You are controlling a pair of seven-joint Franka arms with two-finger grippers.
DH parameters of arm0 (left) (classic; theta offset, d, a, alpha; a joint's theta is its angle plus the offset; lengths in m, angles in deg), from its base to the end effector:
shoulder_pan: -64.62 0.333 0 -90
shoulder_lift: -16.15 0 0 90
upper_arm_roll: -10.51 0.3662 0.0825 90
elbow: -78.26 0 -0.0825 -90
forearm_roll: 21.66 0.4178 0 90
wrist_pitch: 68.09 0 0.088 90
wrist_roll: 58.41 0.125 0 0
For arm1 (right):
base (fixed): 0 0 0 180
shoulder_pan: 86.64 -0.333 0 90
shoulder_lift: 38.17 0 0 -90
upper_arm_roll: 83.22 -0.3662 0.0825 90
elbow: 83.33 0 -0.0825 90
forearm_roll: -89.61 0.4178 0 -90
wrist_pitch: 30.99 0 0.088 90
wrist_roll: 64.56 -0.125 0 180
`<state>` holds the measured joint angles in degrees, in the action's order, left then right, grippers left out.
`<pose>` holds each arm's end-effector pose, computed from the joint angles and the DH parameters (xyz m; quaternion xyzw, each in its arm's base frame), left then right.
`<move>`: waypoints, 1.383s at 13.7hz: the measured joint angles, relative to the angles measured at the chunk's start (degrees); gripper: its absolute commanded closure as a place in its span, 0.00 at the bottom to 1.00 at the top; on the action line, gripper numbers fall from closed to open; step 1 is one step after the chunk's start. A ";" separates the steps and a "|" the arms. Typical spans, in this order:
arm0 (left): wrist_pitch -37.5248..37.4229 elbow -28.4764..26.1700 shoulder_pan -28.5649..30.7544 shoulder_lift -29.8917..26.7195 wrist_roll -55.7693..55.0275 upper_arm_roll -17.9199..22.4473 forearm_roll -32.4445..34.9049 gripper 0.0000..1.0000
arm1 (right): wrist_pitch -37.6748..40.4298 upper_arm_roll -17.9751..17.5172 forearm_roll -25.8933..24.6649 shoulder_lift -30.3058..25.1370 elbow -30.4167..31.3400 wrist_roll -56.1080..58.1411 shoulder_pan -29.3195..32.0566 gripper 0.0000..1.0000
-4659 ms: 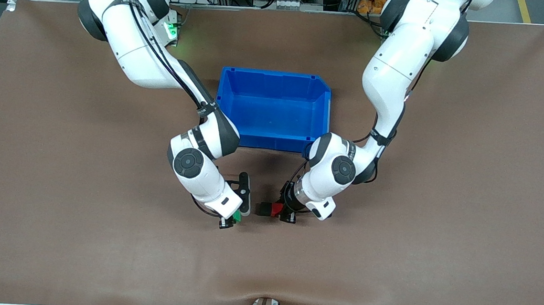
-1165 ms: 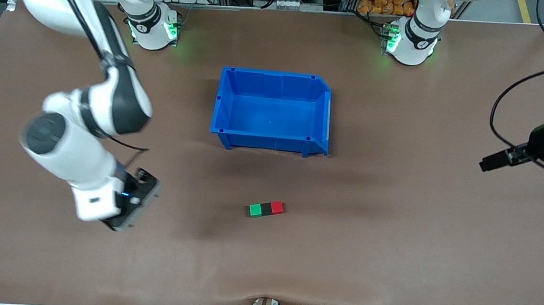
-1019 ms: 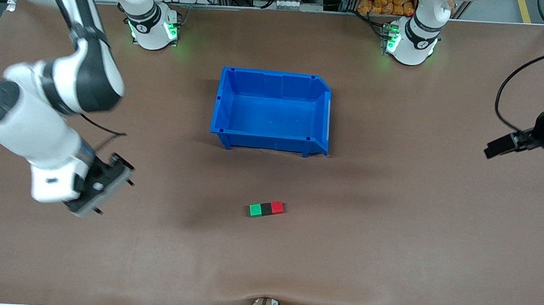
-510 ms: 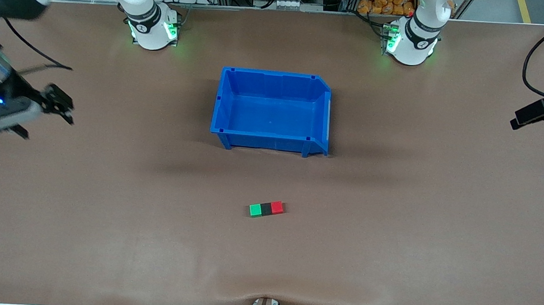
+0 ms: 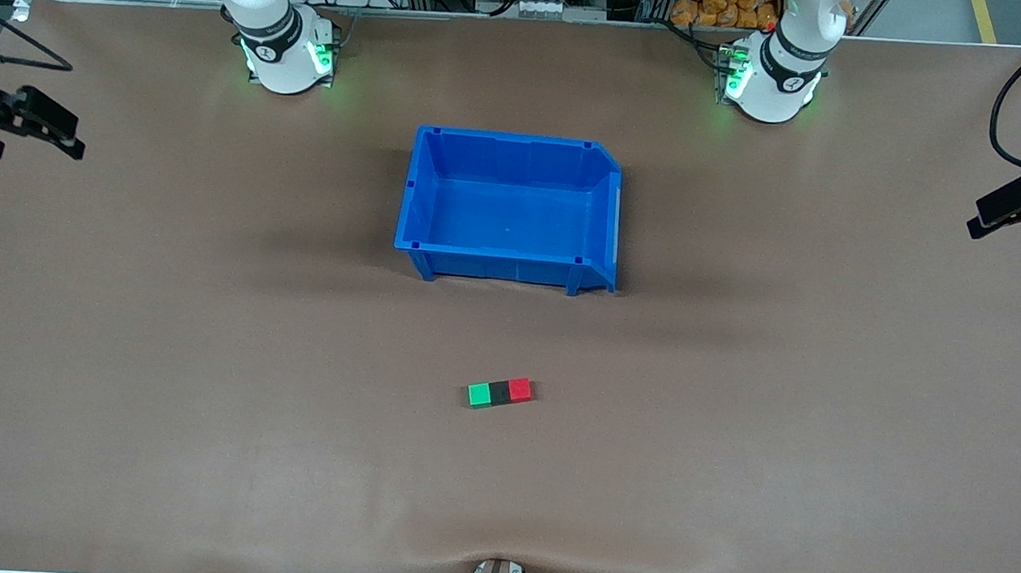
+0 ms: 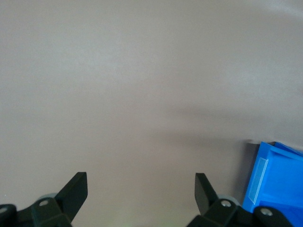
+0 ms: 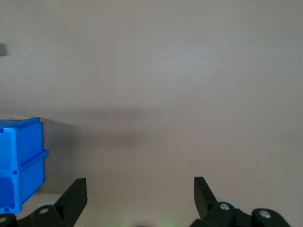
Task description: Attach green and red cubes to black cube
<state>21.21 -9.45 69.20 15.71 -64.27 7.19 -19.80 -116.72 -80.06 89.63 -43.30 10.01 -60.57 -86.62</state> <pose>0.5852 0.0168 0.6804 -0.9977 -0.0626 -0.0184 0.0157 0.5461 -0.0318 0.6719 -0.9997 -0.0072 0.0215 0.0040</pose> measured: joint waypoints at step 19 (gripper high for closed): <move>-0.19 1.61 -0.02 0.48 2.95 -0.69 -0.99 0.00 | -0.34 -0.60 0.35 -0.43 0.36 -1.12 1.44 0.00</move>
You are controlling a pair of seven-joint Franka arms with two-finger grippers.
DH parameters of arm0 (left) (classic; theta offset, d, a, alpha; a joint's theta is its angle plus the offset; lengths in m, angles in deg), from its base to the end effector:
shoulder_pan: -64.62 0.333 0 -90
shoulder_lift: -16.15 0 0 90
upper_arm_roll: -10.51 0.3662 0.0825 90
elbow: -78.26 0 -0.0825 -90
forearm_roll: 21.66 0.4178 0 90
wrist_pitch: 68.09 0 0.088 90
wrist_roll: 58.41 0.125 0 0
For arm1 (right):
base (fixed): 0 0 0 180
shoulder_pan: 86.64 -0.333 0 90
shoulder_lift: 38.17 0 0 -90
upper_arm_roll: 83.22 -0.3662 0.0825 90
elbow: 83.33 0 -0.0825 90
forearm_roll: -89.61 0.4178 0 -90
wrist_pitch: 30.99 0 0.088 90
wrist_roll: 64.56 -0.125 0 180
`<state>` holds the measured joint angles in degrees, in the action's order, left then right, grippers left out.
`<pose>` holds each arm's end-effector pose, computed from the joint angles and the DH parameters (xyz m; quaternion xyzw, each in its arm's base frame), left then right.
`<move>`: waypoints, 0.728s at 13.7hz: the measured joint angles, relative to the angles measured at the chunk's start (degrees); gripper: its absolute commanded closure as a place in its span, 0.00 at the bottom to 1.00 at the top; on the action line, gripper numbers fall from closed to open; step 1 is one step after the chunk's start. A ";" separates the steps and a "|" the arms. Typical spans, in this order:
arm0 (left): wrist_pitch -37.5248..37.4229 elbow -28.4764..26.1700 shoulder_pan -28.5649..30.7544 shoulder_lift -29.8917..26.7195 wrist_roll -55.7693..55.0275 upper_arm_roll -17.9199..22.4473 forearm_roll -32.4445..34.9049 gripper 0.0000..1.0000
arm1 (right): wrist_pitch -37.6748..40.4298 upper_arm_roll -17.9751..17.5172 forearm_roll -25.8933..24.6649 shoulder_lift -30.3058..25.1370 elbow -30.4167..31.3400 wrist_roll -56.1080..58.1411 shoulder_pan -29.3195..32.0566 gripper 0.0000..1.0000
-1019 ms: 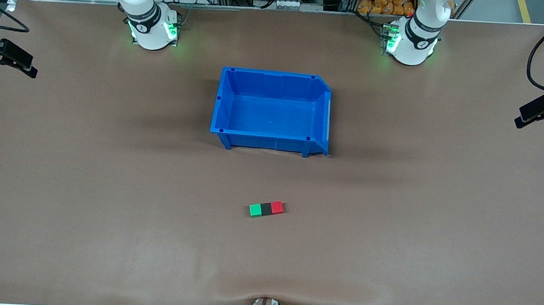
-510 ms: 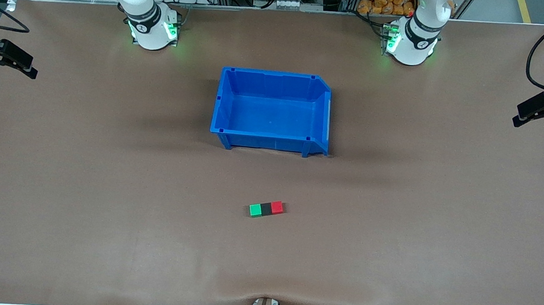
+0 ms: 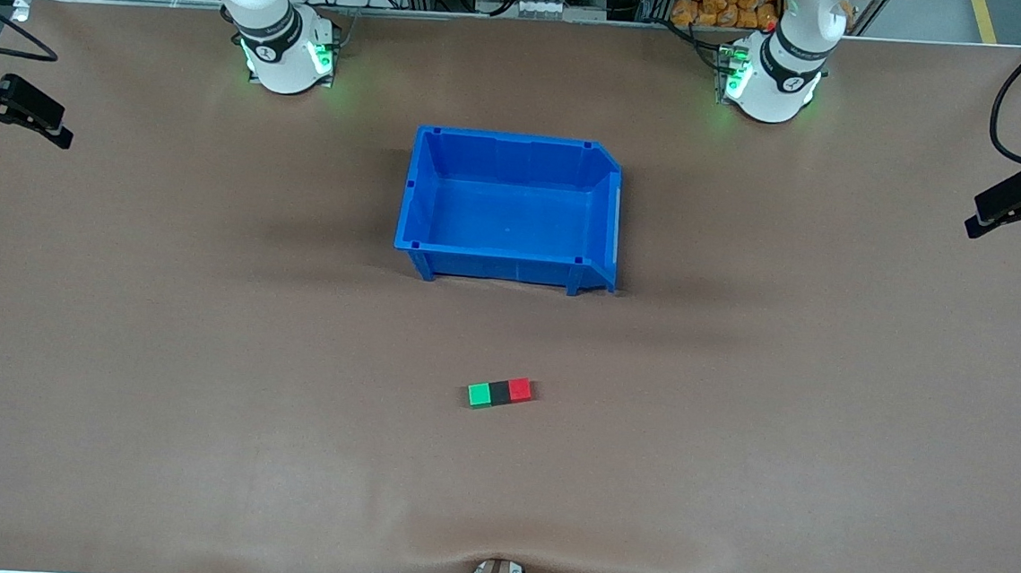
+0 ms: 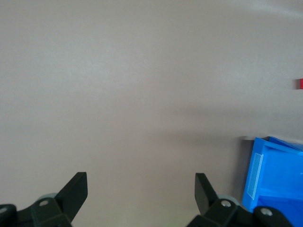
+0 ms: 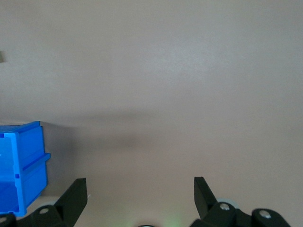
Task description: Attach green and red cubes to black cube
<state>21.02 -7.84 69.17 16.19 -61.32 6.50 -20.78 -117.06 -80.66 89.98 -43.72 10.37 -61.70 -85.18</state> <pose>0.5884 0.0075 0.6893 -0.9992 -0.0304 -0.0261 0.0071 0.5437 -0.0387 0.6732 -0.9998 0.0098 0.0178 0.0065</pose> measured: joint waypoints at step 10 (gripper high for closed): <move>-1.55 0.41 0.00 0.04 0.00 -0.32 -0.70 0.00 | -1.36 -0.15 0.07 0.01 0.00 0.01 -0.17 0.00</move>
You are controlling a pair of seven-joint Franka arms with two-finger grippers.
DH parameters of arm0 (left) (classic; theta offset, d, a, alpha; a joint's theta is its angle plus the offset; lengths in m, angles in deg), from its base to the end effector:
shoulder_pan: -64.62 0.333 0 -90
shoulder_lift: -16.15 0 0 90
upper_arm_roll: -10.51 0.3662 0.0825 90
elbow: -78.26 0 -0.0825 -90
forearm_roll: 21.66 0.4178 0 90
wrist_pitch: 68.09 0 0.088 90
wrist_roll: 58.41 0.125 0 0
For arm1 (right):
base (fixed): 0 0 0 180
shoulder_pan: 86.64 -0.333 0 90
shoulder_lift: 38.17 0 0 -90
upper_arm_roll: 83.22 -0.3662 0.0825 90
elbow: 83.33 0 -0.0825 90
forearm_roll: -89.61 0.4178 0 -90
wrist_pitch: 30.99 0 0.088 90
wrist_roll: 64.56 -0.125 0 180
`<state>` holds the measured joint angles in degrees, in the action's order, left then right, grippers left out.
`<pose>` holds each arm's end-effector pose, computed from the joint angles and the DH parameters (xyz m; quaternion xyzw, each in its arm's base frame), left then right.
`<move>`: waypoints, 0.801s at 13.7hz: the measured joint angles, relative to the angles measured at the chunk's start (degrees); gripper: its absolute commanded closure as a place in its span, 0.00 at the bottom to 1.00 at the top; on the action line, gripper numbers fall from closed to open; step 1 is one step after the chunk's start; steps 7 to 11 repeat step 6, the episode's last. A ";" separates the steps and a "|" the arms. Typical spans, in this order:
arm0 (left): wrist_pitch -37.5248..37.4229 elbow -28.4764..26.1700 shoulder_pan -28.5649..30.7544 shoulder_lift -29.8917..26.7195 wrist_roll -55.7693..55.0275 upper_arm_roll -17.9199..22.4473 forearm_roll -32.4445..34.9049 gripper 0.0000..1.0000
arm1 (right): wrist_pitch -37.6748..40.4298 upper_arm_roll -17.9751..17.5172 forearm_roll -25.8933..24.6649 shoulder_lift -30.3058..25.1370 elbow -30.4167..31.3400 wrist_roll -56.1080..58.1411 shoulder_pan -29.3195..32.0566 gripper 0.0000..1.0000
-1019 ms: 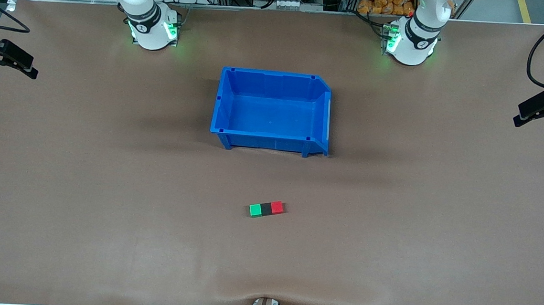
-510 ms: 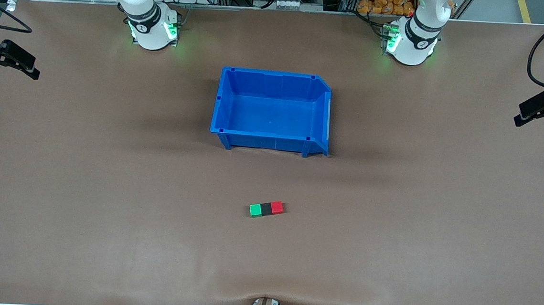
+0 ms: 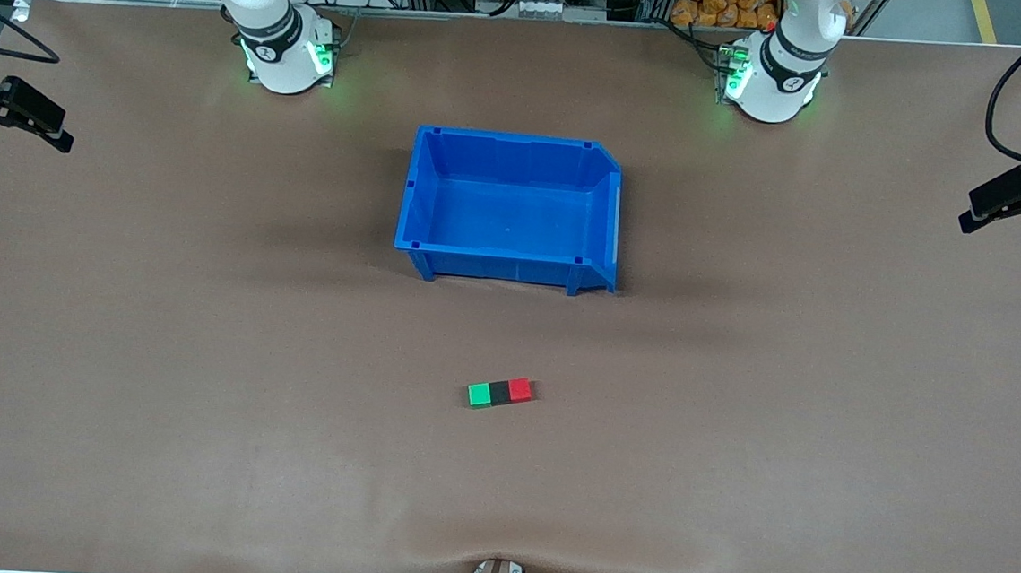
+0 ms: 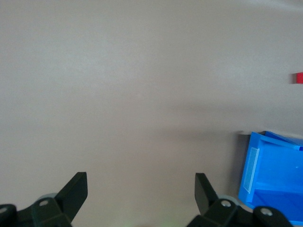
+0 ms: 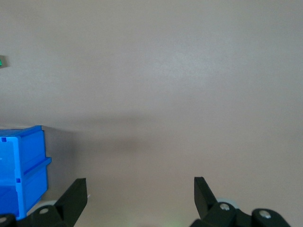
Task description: Attach green and red cubes to black cube
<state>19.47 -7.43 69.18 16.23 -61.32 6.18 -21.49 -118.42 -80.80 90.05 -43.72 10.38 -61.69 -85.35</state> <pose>0.5854 0.0028 0.6900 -0.9995 -0.0275 -0.0157 0.0011 0.5469 -0.0358 0.6752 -0.9999 0.0071 0.0061 0.0062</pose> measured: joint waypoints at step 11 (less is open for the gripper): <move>-0.72 0.06 -0.01 0.00 0.00 -0.11 -0.01 0.00 | -0.25 -0.01 0.00 0.04 0.04 0.00 0.00 0.00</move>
